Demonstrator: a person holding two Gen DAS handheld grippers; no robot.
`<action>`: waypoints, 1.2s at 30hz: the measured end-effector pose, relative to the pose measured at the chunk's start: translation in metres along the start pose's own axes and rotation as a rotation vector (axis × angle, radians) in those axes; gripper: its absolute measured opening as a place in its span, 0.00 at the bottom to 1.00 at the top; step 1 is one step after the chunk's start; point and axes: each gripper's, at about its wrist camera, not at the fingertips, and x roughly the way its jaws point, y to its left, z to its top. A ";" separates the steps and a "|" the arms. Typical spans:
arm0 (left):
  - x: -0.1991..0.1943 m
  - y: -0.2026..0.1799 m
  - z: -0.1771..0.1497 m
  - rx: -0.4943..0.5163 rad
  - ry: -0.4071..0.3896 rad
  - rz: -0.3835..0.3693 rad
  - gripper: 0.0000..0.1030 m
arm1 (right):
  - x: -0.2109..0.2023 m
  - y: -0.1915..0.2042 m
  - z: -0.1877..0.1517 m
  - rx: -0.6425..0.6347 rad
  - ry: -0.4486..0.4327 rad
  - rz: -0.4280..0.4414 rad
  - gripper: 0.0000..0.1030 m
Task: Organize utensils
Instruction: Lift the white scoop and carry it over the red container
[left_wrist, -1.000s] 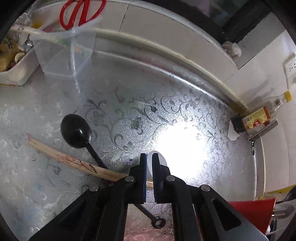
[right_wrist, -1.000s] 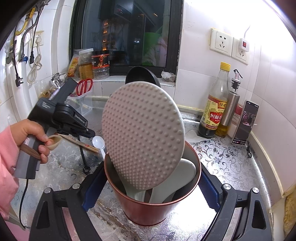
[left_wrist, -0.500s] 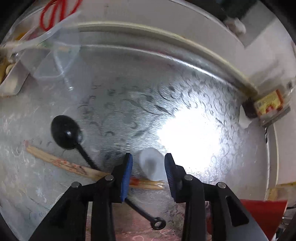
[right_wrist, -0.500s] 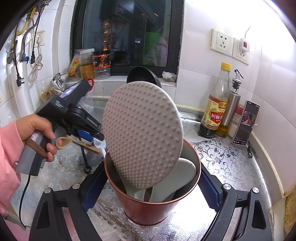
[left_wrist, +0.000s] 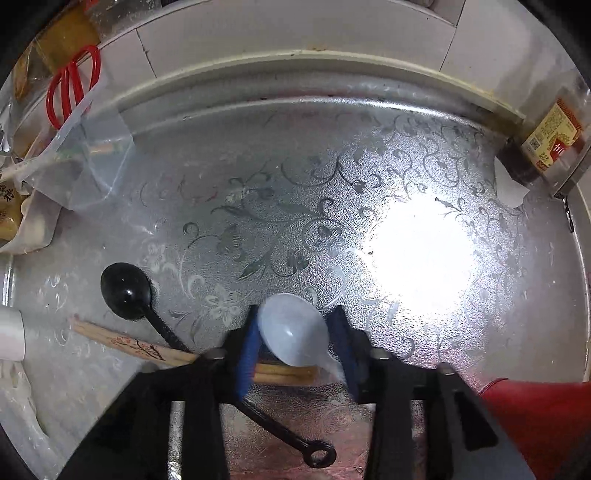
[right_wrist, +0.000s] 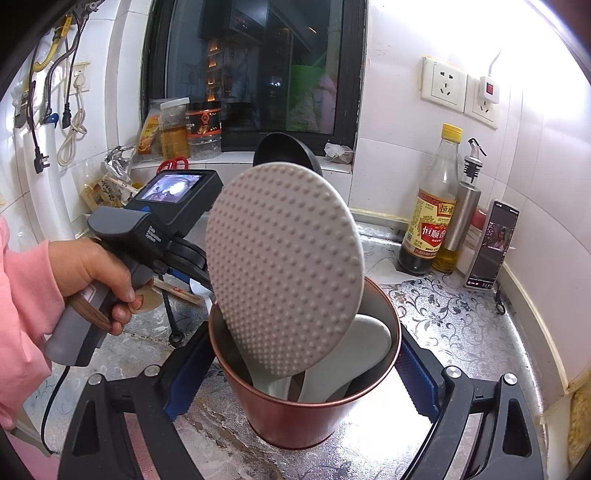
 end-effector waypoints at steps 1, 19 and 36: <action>-0.004 0.000 -0.004 -0.001 -0.006 -0.002 0.35 | 0.000 0.000 0.000 0.000 0.000 0.000 0.91; -0.023 0.043 -0.021 -0.142 -0.105 -0.207 0.06 | 0.001 0.002 0.000 -0.007 0.005 -0.005 0.91; -0.214 0.026 -0.018 -0.033 -0.620 -0.259 0.06 | 0.004 0.000 -0.001 -0.006 0.014 -0.004 0.91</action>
